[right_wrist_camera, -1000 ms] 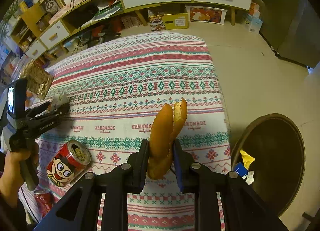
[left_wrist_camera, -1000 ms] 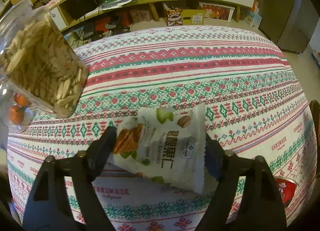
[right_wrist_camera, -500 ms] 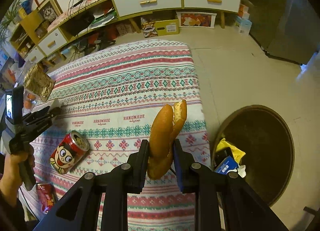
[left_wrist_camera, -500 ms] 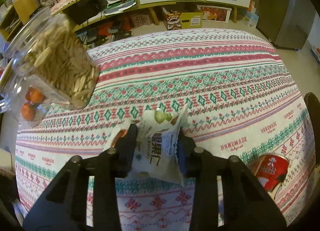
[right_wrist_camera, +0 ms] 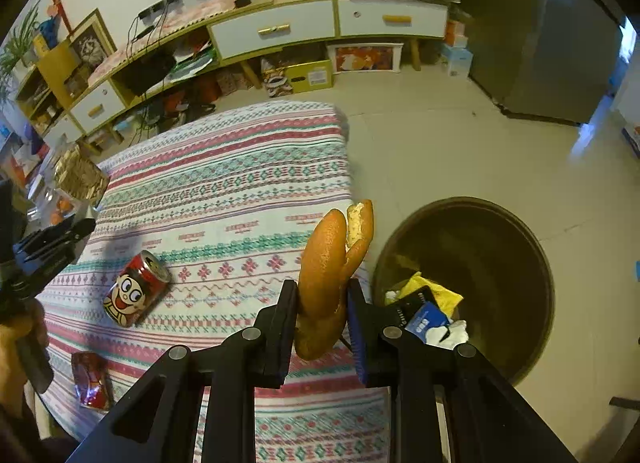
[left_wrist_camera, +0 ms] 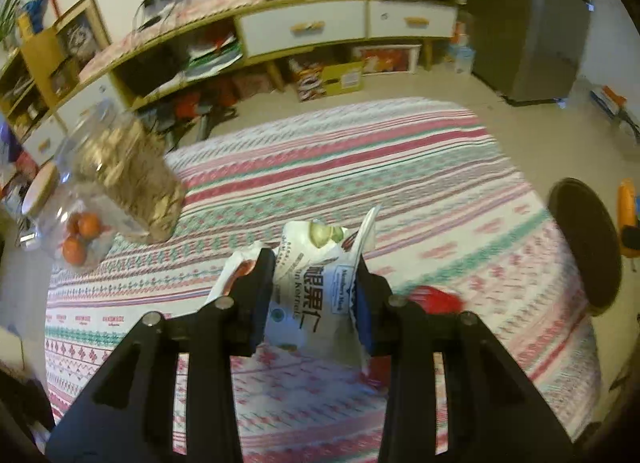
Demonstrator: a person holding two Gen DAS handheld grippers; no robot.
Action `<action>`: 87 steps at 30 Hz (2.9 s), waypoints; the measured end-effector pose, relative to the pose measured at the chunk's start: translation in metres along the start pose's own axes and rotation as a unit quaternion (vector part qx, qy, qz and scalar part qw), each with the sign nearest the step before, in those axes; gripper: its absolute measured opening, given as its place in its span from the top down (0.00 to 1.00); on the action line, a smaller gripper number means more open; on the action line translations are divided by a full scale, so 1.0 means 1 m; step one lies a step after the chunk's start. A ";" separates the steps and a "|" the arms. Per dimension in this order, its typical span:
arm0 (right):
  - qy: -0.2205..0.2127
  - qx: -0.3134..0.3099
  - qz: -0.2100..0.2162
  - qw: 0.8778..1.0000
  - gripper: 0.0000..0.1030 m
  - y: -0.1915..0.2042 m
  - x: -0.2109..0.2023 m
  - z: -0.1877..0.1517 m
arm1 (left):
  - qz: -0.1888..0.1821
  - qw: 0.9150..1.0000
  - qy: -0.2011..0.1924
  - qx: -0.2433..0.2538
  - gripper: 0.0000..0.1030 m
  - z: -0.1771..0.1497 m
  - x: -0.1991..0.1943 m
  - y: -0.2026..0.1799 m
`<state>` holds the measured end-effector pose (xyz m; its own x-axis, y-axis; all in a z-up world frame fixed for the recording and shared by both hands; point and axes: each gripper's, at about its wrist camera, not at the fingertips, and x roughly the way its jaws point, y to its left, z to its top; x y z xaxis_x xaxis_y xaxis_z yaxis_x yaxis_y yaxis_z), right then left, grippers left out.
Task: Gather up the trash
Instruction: 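Carry the bread roll with the right tool while the left tool carries the snack bag over the bin, then open the left tool over the bin while the right tool releases the bread roll, then move both tools back over the table toward the two cans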
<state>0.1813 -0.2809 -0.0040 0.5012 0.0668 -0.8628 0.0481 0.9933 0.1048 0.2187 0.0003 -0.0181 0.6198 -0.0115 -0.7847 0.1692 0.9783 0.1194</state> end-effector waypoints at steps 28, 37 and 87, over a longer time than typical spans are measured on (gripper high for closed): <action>0.013 0.078 -0.051 0.996 0.75 -0.164 -0.029 -0.063 | -0.157 0.978 0.028 0.134 0.62 0.009 -0.005 -0.280; 0.022 0.087 -0.059 0.994 0.75 -0.182 -0.021 -0.066 | -0.184 0.973 0.052 0.127 0.59 0.013 0.013 -0.310; 0.019 0.044 0.004 0.999 0.21 -0.019 -0.031 -0.061 | -0.071 0.988 0.131 -0.050 0.11 -0.120 -0.055 0.031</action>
<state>0.1124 -0.2957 -0.0090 0.4687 0.0795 -0.8797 0.1210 0.9808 0.1531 0.0982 0.0564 -0.0438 0.3744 -0.1082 -0.9209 0.1550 0.9865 -0.0529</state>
